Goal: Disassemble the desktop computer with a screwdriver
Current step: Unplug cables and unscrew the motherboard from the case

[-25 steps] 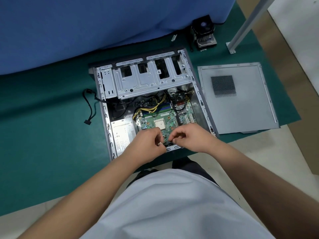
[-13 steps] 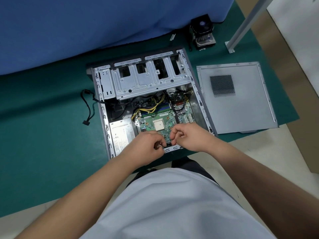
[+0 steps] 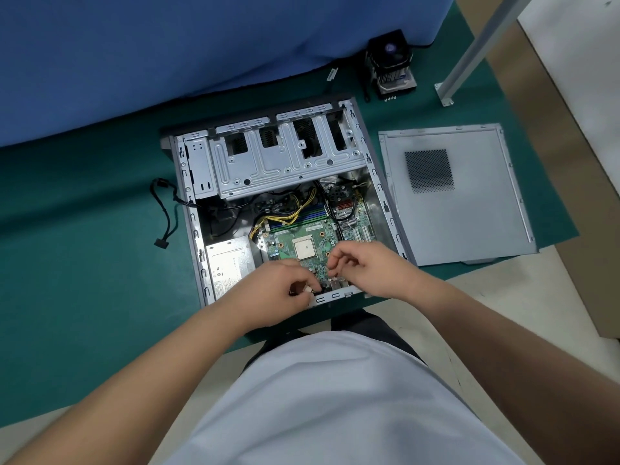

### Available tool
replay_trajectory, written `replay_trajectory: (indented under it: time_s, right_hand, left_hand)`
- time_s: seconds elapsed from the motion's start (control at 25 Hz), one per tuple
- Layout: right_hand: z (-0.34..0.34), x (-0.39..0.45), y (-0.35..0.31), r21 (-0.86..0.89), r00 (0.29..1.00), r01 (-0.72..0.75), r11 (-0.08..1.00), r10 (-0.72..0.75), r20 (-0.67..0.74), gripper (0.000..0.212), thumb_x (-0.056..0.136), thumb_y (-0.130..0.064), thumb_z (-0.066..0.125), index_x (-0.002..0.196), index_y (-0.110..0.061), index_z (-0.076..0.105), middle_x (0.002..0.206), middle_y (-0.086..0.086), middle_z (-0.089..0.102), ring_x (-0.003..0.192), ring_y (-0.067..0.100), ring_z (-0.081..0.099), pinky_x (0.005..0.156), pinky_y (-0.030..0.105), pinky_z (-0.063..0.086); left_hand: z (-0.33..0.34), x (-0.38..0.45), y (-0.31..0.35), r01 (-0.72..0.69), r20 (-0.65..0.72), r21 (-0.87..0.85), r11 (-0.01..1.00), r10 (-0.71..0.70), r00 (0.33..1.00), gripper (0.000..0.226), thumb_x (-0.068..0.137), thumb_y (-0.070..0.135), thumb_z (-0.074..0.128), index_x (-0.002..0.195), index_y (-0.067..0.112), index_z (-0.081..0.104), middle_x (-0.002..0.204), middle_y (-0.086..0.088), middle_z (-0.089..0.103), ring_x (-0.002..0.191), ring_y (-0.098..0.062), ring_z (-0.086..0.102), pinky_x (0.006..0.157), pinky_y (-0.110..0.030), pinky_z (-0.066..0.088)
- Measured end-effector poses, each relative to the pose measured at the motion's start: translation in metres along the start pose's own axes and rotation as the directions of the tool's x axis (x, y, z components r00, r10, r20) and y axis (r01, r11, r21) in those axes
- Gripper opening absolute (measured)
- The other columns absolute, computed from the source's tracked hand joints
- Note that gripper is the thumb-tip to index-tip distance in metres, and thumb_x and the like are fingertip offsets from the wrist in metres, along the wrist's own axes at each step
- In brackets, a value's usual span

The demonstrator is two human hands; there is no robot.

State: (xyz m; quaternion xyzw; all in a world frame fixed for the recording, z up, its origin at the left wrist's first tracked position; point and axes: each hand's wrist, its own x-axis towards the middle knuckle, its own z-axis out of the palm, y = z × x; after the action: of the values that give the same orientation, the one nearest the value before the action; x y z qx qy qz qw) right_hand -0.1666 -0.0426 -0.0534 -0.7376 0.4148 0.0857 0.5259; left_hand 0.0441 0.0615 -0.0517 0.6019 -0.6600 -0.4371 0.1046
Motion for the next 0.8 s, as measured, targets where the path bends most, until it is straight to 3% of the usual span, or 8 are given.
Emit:
replay_trajectory:
  time_s: [0.04, 0.12, 0.2, 0.32, 0.44, 0.6, 0.8]
  right_hand:
    - [-0.006, 0.002, -0.001, -0.054, 0.998, 0.042, 0.998, -0.044, -0.04, 0.019, 0.1, -0.013, 0.057, 0.108, -0.029, 0.065, 0.106, -0.013, 0.072, 0.086, -0.006, 0.065, 0.078, 0.022, 0.057]
    - [-0.026, 0.012, -0.002, -0.261, 0.973, 0.14, 0.955, -0.181, -0.141, 0.022, 0.1, -0.019, 0.056, 0.118, -0.029, 0.062, 0.118, -0.012, 0.067, 0.099, -0.006, 0.061, 0.092, 0.019, 0.051]
    - [-0.054, 0.033, -0.006, -0.466, 0.921, 0.199, 0.862, -0.327, -0.213, 0.026, 0.099, -0.024, 0.054, 0.125, -0.026, 0.06, 0.128, -0.008, 0.063, 0.12, 0.007, 0.055, 0.108, 0.029, 0.044]
    - [-0.092, 0.077, -0.014, -0.671, 0.88, 0.165, 0.723, -0.415, -0.23, 0.035, 0.099, -0.037, 0.054, 0.13, -0.022, 0.058, 0.142, -0.002, 0.053, 0.137, 0.019, 0.043, 0.118, 0.045, 0.036]
    - [-0.109, 0.116, -0.021, -0.777, 0.902, 0.137, 0.615, -0.402, -0.159, 0.052, 0.101, -0.048, 0.049, 0.145, -0.019, 0.051, 0.158, 0.004, 0.038, 0.149, 0.026, 0.029, 0.123, 0.047, 0.024]
    - [-0.114, 0.143, -0.019, -0.863, 0.914, 0.135, 0.487, -0.397, -0.081, 0.063, 0.106, -0.056, 0.028, 0.162, -0.028, 0.025, 0.171, -0.001, 0.014, 0.157, 0.024, 0.011, 0.127, 0.046, 0.007]
    - [-0.108, 0.156, -0.002, -0.89, 0.89, 0.141, 0.433, -0.449, -0.078, 0.061, 0.104, -0.063, 0.01, 0.161, -0.042, 0.019, 0.17, -0.01, 0.015, 0.158, 0.022, 0.01, 0.127, 0.048, 0.004]
  left_hand:
    - [0.0, -0.003, -0.003, 0.006, -0.009, -0.034, 0.999, -0.007, 1.0, 0.022, 0.094, 0.032, 0.07, 0.116, 0.034, 0.074, 0.098, 0.013, 0.06, 0.088, 0.002, 0.055, 0.083, -0.017, 0.045]
    - [0.002, -0.007, -0.006, 0.023, -0.017, -0.07, 0.997, -0.025, 1.0, 0.023, 0.095, 0.037, 0.07, 0.118, 0.037, 0.072, 0.103, 0.014, 0.061, 0.092, 0.003, 0.056, 0.084, -0.013, 0.044]
    - [0.002, -0.005, -0.006, 0.053, -0.018, -0.099, 0.994, -0.055, 0.998, 0.02, 0.096, 0.038, 0.068, 0.116, 0.039, 0.073, 0.106, 0.015, 0.063, 0.095, 0.002, 0.058, 0.085, -0.013, 0.045]
    - [-0.002, 0.007, -0.002, 0.127, -0.022, -0.181, 0.975, -0.133, 0.991, 0.016, 0.096, 0.041, 0.067, 0.11, 0.04, 0.074, 0.104, 0.021, 0.067, 0.094, 0.005, 0.061, 0.078, -0.008, 0.044]
    - [-0.001, 0.022, 0.002, 0.17, -0.063, -0.255, 0.952, -0.192, 0.979, 0.015, 0.097, 0.039, 0.067, 0.11, 0.038, 0.074, 0.102, 0.023, 0.069, 0.091, 0.009, 0.062, 0.071, -0.004, 0.042]
    - [0.003, 0.048, -0.002, 0.194, -0.06, -0.246, 0.95, -0.215, 0.975, 0.016, 0.099, 0.035, 0.064, 0.111, 0.035, 0.073, 0.102, 0.021, 0.07, 0.093, 0.002, 0.063, 0.082, -0.023, 0.051]
    - [0.02, 0.089, -0.005, 0.119, 0.052, -0.102, 0.988, -0.114, 0.992, 0.021, 0.1, 0.032, 0.059, 0.117, 0.03, 0.071, 0.108, 0.014, 0.069, 0.096, -0.01, 0.063, 0.085, -0.025, 0.051]
